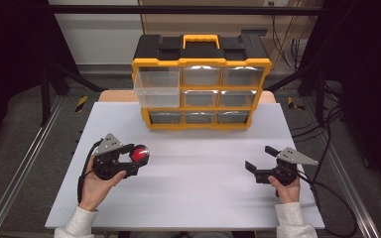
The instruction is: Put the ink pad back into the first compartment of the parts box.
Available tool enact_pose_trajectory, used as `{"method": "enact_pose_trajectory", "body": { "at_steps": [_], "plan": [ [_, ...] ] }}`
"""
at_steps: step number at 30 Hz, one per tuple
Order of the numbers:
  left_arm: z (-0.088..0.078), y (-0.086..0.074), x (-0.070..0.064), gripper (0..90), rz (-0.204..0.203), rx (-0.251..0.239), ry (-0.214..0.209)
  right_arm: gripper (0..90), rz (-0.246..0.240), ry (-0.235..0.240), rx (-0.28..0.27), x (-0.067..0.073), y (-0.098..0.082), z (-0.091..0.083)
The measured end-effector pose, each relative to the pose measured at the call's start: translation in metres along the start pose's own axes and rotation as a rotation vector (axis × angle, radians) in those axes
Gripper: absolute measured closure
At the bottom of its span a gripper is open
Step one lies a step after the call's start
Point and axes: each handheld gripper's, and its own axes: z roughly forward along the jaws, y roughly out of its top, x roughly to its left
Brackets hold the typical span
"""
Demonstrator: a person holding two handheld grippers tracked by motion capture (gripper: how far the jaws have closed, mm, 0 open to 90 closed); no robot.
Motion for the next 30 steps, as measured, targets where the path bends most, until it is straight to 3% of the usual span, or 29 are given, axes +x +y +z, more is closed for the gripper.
{"method": "enact_pose_trajectory", "body": {
  "at_steps": [14, 30],
  "plan": [
    [-0.007, 0.015, -0.001, 29.5, 0.0, -0.041, -0.017, 0.5, 0.004, -0.001, 0.006, 0.0, 0.0, 0.0],
    [-0.018, 0.045, 0.0, 29.5, 0.002, -0.115, -0.029, 0.5, 0.005, -0.001, 0.0, 0.0, 0.0, -0.001]
  ]
}}
